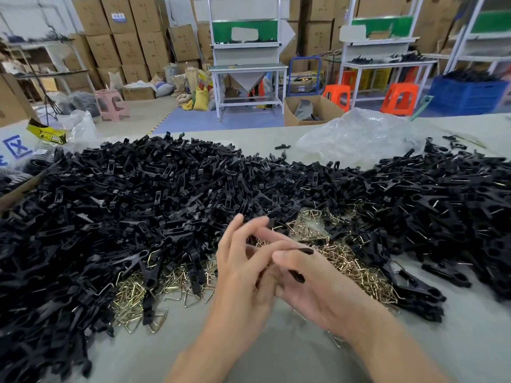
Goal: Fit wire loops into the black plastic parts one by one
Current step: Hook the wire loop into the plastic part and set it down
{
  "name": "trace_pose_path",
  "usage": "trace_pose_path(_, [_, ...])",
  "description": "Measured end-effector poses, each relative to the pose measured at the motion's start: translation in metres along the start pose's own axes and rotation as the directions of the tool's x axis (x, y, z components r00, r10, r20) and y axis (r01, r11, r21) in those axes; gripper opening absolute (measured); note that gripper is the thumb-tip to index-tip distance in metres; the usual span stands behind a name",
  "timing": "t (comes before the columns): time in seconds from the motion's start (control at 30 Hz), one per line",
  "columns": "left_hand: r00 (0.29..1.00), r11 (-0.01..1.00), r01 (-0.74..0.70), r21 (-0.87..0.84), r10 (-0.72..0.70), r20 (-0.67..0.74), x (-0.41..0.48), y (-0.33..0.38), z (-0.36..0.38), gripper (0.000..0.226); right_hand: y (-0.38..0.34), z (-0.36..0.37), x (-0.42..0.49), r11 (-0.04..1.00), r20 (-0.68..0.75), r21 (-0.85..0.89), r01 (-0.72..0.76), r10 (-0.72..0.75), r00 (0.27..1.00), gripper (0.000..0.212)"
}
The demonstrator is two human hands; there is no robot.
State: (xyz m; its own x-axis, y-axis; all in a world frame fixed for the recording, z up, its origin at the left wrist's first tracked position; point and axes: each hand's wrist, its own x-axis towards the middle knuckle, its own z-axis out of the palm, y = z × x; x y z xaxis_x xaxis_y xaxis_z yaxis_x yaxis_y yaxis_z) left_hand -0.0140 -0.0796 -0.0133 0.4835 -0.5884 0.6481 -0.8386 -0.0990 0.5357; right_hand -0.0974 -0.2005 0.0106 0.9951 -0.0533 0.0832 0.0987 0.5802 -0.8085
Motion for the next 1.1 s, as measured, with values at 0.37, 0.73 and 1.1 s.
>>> trace_pose_path(0.37, [0.976, 0.95, 0.137, -0.28, -0.08, 0.204, -0.007, -0.006, -0.005, 0.07, 0.011, -0.002, 0.008, 0.936, -0.203, -0.353, 0.014, -0.091, 0.975, 0.025])
trace_pose_path(0.73, [0.964, 0.947, 0.157, -0.28, -0.085, 0.254, -0.008, -0.008, -0.001, 0.067, 0.016, -0.005, 0.013, 0.952, -0.283, -0.307, -0.006, -0.085, 0.955, 0.021])
trace_pose_path(1.1, [0.986, 0.997, 0.042, -0.063, -0.031, 0.165, -0.001, -0.015, -0.006, 0.029, 0.018, -0.01, 0.013, 0.976, -0.156, -0.208, -0.059, 0.026, 0.987, 0.037])
